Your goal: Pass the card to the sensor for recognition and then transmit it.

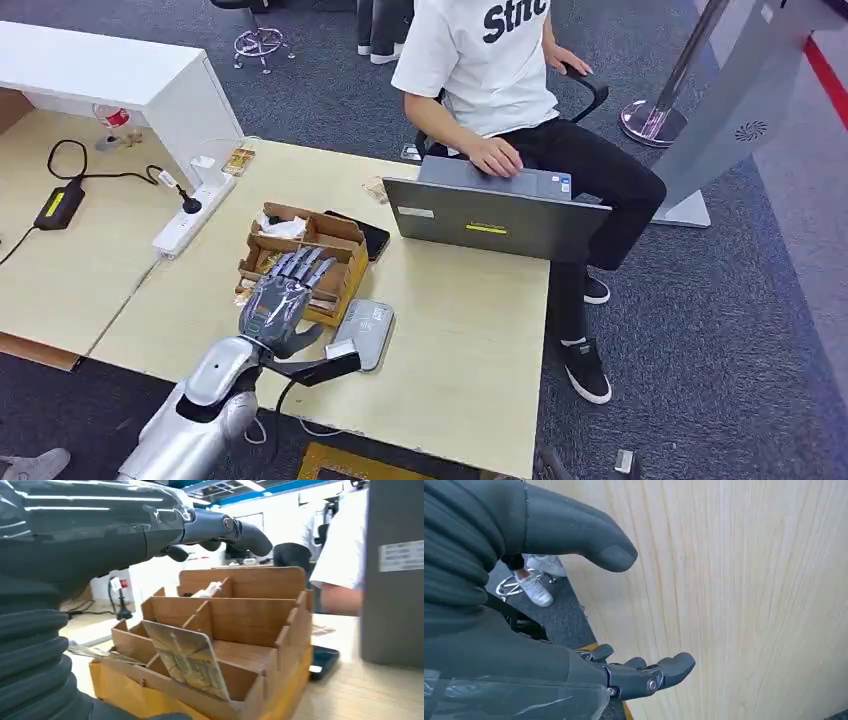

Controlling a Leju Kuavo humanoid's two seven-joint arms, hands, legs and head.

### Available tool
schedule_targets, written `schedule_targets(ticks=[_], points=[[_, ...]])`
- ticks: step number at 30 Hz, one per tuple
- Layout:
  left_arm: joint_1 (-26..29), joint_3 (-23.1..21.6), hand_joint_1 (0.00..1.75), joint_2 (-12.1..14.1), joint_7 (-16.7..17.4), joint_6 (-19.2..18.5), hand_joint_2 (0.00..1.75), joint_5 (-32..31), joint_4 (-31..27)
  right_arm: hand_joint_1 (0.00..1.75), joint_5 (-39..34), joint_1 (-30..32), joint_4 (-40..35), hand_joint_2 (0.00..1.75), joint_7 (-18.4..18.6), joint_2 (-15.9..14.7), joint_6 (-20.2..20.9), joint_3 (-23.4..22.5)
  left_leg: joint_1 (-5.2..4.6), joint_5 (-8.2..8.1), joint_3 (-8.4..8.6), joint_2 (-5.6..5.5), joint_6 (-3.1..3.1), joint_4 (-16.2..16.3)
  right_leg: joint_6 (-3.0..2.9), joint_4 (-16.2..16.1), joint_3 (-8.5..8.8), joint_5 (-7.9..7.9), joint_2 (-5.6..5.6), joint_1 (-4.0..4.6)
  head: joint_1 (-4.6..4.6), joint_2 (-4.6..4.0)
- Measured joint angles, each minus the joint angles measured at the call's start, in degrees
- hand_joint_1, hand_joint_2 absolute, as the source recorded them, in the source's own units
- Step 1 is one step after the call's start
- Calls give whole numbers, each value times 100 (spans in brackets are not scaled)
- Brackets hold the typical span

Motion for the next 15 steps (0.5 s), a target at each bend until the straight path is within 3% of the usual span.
schedule_targets(ticks=[15], points=[[-44,168,0,0,17,78,175,-41,391,0,2,0,0,175,-37,0,-33,2,0,0,-1,0,0,0,0,0,0,0,0,0,0,0]])
